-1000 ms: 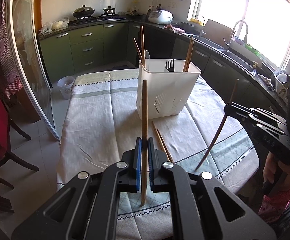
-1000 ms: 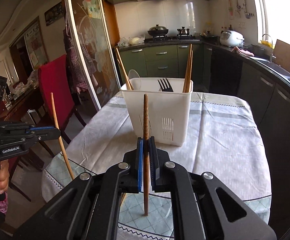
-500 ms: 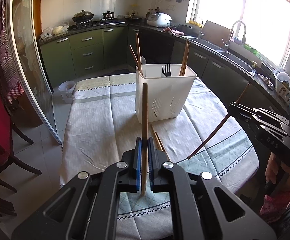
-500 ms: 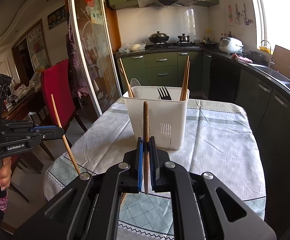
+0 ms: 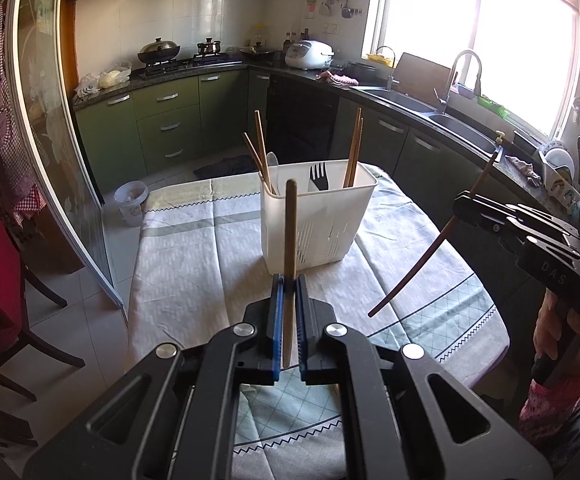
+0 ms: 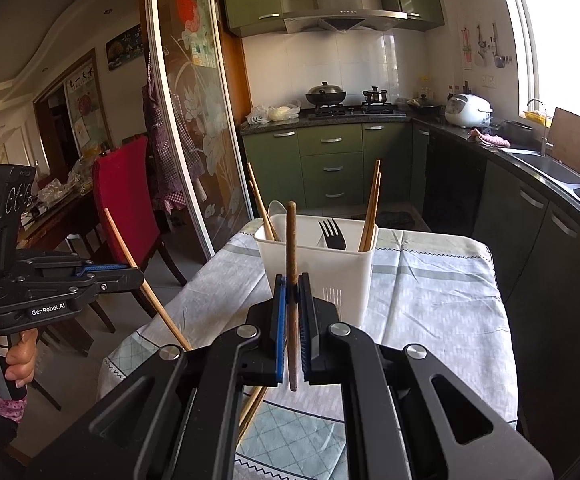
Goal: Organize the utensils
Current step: 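Carry both held chopsticks upright toward the white holder, then lower both chopsticks into the white holder and open both grippers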
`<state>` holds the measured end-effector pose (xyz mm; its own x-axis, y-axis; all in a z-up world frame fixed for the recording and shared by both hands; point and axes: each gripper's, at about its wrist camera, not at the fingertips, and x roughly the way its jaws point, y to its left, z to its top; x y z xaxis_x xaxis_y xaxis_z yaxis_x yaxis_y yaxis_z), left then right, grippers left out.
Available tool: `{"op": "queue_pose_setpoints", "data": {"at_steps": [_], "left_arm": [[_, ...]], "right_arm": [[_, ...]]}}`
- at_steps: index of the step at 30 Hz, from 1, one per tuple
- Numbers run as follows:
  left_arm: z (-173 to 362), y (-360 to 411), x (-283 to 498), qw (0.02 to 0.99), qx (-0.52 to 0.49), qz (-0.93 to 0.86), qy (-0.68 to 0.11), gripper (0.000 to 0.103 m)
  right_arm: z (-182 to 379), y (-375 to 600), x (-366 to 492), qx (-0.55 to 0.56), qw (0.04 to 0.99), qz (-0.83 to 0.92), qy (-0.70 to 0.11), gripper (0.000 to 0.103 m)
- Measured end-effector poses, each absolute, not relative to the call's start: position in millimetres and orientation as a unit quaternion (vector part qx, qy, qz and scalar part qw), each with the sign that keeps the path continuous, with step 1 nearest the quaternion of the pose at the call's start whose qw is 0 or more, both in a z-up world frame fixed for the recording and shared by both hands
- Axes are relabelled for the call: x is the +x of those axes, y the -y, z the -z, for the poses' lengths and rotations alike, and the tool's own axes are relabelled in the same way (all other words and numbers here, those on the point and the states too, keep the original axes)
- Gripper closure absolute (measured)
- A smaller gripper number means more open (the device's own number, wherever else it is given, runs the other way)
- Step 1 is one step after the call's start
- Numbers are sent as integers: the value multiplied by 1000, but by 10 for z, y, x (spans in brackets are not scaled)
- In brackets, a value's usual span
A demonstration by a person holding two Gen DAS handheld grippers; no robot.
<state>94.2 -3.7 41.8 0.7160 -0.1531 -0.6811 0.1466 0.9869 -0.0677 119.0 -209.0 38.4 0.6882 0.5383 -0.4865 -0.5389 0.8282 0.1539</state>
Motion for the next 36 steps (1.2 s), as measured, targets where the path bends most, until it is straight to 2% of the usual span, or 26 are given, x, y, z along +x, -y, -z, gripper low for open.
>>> {"op": "queue_pose_setpoints", "data": {"at_steps": [21, 25, 36], "left_arm": [[-1736, 452, 1464, 970, 23, 91, -227, 97], [-1710, 490, 1769, 973, 22, 74, -218, 97], [-944, 421, 2441, 947, 9, 60, -315, 97]], "right_arm": [[-1534, 2240, 1902, 24, 950, -265, -161, 96], [-1496, 2186, 2223, 25, 952, -253, -174, 96], [-745, 1935, 2830, 12, 929, -256, -267, 96]]}}
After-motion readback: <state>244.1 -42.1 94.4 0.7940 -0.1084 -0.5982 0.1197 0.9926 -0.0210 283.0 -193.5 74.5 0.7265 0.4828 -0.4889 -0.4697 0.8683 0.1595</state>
